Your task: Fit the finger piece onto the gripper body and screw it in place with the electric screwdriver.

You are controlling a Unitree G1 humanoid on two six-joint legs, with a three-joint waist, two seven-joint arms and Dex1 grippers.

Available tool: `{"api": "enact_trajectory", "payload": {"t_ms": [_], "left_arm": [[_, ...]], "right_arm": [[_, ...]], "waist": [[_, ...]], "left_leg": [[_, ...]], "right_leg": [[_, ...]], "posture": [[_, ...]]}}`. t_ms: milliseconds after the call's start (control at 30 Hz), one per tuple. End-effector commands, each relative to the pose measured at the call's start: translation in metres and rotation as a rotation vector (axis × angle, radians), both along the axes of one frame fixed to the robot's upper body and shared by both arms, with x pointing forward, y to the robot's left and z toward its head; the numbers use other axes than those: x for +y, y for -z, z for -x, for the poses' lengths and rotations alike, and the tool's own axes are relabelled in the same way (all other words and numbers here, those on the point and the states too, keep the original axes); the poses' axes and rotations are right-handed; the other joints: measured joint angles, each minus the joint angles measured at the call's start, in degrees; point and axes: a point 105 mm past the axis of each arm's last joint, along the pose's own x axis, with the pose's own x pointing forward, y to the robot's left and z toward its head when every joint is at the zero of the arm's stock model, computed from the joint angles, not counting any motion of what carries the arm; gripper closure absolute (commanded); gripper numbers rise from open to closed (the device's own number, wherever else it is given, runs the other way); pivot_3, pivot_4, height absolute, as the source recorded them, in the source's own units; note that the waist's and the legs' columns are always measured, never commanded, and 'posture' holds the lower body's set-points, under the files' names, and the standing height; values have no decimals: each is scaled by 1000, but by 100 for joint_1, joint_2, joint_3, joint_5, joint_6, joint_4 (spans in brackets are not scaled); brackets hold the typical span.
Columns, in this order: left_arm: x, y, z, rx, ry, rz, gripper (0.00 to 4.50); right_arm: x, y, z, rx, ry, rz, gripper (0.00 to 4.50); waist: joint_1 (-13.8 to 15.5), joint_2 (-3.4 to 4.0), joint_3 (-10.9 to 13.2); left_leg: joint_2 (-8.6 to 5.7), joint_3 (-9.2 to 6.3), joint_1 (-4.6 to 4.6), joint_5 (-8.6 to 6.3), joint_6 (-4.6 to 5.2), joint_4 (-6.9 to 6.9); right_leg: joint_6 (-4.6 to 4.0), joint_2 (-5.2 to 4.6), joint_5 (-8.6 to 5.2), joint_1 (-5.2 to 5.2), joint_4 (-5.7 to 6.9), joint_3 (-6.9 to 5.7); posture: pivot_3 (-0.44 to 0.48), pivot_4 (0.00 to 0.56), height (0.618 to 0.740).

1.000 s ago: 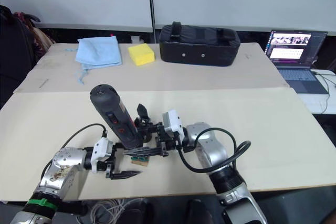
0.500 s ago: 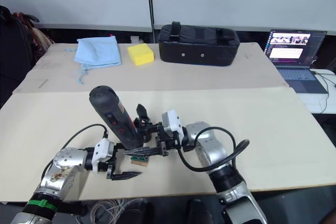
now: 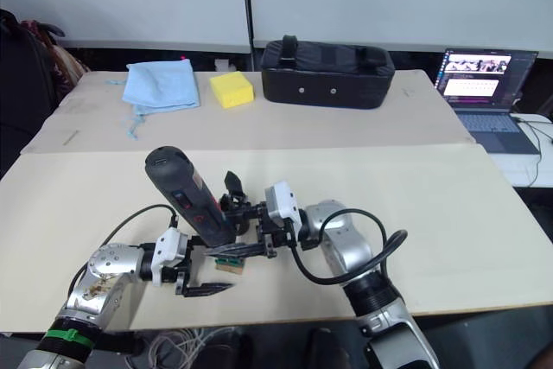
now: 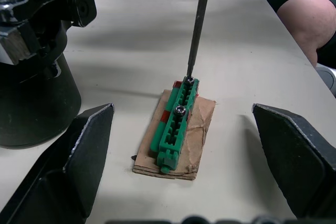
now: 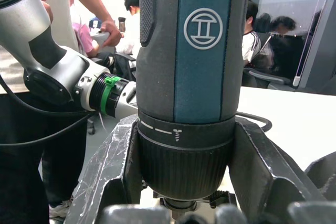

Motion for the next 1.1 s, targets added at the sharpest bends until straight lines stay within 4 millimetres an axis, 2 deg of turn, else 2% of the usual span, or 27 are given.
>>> {"api": "enact_trajectory", "payload": {"t_ms": [33, 533, 1100], "left_arm": [[-3, 6, 5, 28, 11, -12, 0], [-2, 5, 5, 33, 2, -15, 0], [0, 6, 5, 37, -8, -19, 0]], "right_arm": [[1, -11, 4, -49, -14, -46, 2596], [3, -5, 1, -39, -9, -11, 2596], [6, -6, 5, -23, -45, -19, 2596]], "waist": [[0, 0, 0], [0, 0, 0], [-6, 1, 1]], "left_leg": [[0, 0, 0, 0, 0, 0], [1, 0, 0, 0, 0, -2], [3, -2, 1, -1, -1, -4]], "right_leg": [[0, 0, 0, 0, 0, 0], [0, 0, 0, 0, -2, 0], [0, 0, 0, -2, -4, 0]], "posture": [[0, 150, 740], [0, 150, 740], [0, 150, 740]]}}
